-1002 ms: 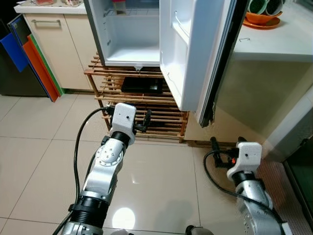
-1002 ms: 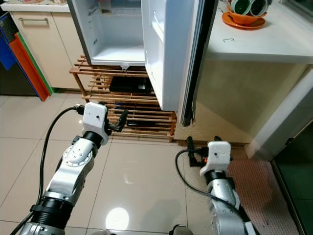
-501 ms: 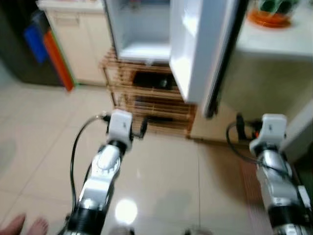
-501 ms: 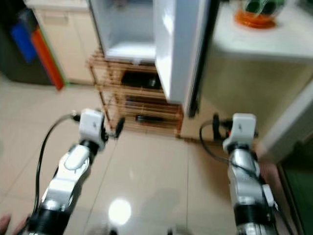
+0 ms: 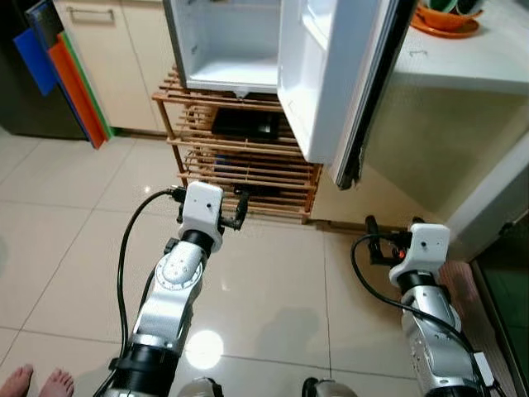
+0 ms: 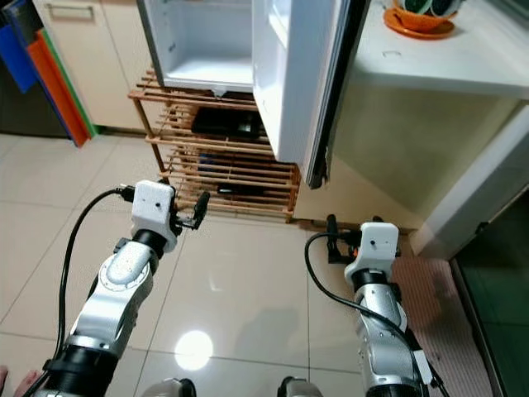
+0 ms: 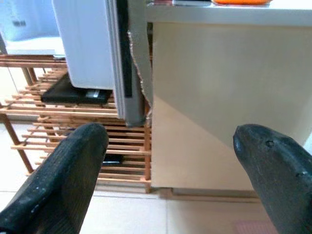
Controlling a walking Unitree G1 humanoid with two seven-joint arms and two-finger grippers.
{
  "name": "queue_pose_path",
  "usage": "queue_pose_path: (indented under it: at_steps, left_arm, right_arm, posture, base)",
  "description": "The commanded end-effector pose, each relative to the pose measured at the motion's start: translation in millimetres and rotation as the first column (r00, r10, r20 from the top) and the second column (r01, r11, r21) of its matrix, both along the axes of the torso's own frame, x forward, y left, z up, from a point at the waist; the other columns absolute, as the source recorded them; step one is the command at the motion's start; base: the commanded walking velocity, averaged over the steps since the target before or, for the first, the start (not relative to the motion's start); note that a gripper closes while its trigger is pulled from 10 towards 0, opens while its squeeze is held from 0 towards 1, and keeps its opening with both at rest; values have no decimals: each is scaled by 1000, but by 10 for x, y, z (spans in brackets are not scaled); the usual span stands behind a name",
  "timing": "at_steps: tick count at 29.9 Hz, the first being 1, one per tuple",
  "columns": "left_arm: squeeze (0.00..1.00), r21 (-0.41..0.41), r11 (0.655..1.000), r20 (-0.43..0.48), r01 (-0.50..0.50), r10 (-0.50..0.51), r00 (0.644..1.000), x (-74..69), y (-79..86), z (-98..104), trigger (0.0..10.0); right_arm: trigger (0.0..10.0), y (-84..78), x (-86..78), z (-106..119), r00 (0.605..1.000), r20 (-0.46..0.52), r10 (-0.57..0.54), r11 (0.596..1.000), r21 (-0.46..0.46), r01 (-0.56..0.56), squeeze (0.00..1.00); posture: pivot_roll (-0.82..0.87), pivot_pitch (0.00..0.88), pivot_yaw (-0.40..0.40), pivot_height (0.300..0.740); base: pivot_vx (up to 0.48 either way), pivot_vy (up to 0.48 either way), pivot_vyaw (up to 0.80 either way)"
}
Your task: Restocking fridge
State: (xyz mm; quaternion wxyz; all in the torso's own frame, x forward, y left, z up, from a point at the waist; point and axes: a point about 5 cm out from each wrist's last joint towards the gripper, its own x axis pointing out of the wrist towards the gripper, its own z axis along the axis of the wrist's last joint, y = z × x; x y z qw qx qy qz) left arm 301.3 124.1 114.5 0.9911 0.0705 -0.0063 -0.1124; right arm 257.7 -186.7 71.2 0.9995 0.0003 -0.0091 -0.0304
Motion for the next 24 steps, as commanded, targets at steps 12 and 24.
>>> queue_pose_path:
  at_steps: [12, 24]
  left_arm:
    - [0, 9, 1000, -95, 24, -23, 995, -102, 288, -140, 10000]
    - [0, -1, 1000, -42, 31, -31, 999, -332, 341, -16, 10000]
  right_arm:
    - [10000, 154, -302, 116, 998, 14, 58, 997, 57, -58, 0]
    - [10000, 134, -649, -13, 994, -73, 78, 997, 27, -76, 0]
  posture:
    - [-35, 94, 26, 740]
    - [-19, 75, 37, 740]
  base:
    - [0, 0, 0]
    - [-67, 0, 0]
